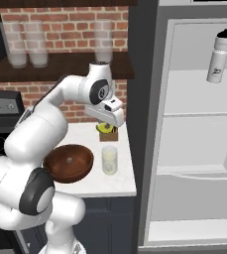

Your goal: Grab a lemon wedge from the fridge and one ice cube from the ice bowl, and put them in the glass of lemonade.

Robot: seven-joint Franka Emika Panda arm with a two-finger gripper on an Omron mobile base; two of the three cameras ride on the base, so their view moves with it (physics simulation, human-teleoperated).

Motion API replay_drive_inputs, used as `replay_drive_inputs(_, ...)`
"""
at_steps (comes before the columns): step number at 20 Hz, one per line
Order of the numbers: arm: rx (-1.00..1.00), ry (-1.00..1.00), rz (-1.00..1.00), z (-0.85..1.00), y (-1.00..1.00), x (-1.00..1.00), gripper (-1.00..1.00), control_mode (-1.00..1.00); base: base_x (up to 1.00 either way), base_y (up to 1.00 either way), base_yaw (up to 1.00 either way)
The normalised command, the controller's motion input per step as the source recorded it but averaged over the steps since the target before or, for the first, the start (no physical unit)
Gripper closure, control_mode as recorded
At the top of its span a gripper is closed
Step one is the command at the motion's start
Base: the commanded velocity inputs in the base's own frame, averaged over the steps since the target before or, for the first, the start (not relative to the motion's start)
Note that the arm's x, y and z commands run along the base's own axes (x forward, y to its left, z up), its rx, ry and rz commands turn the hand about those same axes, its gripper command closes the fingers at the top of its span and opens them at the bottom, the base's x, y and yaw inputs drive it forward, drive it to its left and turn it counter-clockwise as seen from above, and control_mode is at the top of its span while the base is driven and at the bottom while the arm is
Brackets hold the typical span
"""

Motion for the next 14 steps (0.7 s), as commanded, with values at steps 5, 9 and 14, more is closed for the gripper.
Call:
replay_drive_inputs(5,0.0,0.0,0.0,-0.62,0.0,0.0,1.0,-1.0,0.0,0.0,0.0)
replay_drive_inputs(9,0.0,0.0,0.0,-0.66,0.0,0.01,1.0,-1.0,0.0,0.0,0.0)
replay_drive_inputs(14,0.0,-0.05,0.0,-0.24,0.0,0.0,1.0,-1.0,0.0,0.0,0.0)
